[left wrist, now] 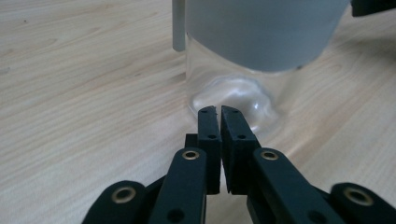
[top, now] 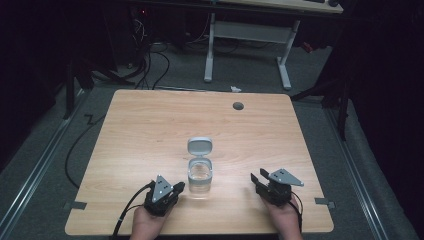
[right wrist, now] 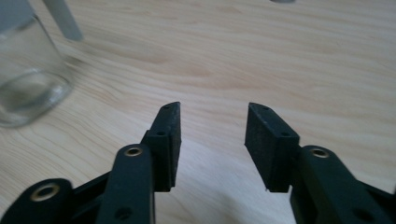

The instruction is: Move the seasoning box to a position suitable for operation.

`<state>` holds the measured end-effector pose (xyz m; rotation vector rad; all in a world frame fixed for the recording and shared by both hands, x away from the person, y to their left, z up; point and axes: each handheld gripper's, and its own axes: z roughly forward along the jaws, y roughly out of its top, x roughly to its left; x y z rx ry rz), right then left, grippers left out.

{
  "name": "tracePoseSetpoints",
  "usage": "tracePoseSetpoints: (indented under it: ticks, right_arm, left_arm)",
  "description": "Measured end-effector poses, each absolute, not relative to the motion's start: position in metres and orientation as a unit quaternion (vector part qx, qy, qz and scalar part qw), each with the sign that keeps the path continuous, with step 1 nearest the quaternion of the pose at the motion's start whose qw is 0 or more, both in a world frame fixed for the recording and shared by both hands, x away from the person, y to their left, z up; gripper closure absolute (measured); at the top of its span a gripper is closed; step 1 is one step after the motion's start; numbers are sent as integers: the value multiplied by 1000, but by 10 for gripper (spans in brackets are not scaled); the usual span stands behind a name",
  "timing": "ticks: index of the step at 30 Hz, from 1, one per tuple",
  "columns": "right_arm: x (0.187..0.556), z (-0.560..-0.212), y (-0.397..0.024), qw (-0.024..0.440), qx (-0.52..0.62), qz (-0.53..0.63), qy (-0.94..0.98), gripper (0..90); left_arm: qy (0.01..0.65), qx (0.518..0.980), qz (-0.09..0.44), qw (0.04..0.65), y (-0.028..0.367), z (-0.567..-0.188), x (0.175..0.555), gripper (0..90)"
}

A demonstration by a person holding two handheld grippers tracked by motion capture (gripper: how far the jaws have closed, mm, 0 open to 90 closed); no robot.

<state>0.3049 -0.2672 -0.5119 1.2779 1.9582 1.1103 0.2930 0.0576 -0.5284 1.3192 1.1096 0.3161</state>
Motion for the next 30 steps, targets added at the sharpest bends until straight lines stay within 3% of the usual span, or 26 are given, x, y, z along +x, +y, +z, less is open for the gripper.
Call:
tracePoseSetpoints:
  ticks: [16, 30]
  right_arm:
    - [350, -484, -209, 251, 427, 434, 752, 850]
    - [381, -471, -180, 255, 405, 441, 759, 900]
  left_arm:
    - [464, 604, 107, 639, 32, -533, 273, 873]
    - [457, 607, 96, 643, 24, -533, 282, 874]
